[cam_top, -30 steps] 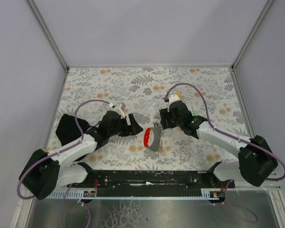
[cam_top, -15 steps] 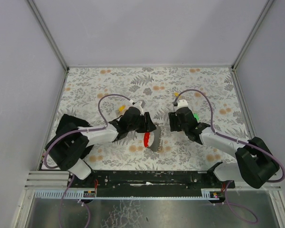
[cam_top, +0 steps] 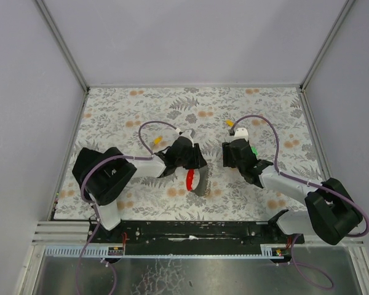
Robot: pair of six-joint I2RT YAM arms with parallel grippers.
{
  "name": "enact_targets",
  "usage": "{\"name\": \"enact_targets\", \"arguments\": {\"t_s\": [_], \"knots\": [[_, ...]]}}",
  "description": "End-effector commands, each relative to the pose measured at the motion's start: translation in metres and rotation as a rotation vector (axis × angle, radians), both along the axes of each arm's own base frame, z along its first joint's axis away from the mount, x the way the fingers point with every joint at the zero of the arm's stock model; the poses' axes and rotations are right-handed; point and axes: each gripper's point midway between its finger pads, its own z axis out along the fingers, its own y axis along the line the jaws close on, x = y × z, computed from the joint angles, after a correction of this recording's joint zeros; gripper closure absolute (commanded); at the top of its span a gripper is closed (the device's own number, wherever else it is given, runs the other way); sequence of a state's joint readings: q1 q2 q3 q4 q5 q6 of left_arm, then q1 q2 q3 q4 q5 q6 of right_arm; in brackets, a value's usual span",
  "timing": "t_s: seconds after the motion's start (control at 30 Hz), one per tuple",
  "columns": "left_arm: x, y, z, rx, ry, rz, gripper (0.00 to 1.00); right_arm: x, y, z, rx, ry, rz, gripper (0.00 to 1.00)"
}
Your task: Put the keys on the keyring
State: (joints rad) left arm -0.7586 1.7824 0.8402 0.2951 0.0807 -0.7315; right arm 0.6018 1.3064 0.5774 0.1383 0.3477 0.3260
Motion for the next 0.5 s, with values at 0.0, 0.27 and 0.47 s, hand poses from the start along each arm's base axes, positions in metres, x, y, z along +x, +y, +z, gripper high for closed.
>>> {"name": "enact_targets", "arguments": {"t_s": [0.0,0.27,0.47], "knots": [[0.021,-0.017,0.011,-0.039,-0.057,0.02,0.66,0.011,-0.002,0.014,0.028,-0.06,-0.047,0.39],[0.026,-0.007,0.0,0.029,-0.06,0.05,0.84,0.011,0.0,0.012,0.036,-0.054,-0.038,0.39],[0.026,0.016,0.009,0.102,-0.121,0.075,1.0,0.008,0.021,0.008,0.081,-0.026,0.072,0.39]]}}
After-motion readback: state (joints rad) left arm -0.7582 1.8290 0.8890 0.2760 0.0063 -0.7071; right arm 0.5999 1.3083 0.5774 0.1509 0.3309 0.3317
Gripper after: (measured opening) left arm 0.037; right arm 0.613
